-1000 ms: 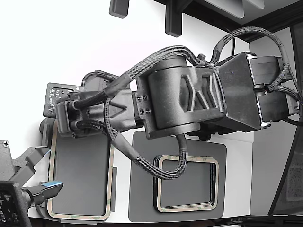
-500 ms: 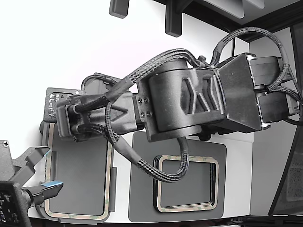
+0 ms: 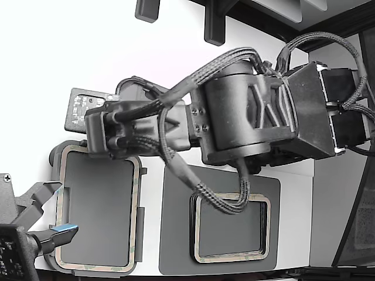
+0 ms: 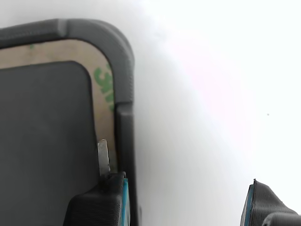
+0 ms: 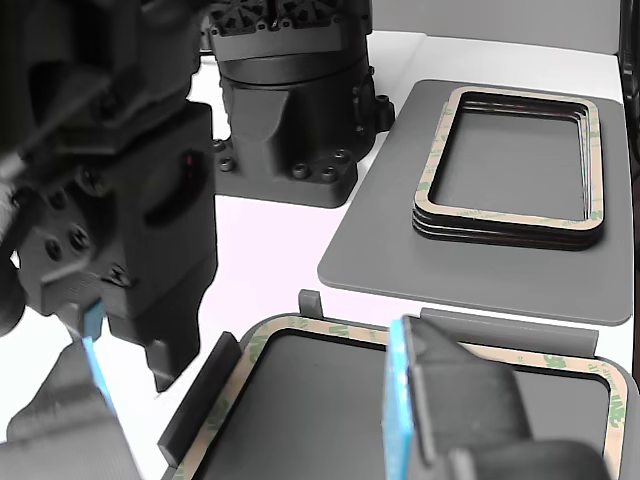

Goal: Move top rectangular frame to the holder.

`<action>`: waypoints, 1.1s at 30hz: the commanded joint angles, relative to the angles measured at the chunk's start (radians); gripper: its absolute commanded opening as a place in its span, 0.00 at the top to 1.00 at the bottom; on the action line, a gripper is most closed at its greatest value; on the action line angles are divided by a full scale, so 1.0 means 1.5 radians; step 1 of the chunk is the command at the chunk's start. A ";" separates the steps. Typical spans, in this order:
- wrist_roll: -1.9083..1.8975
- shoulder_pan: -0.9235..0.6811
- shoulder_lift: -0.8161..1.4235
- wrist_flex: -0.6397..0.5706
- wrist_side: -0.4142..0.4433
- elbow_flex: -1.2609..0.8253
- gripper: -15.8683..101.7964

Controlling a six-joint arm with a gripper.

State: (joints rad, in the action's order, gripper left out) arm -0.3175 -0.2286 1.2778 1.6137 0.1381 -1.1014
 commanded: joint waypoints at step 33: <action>0.150 0.202 0.986 -0.440 -0.065 -0.951 0.02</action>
State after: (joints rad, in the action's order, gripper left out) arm -0.0905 0.0568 2.6492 0.9679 0.0337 -2.4804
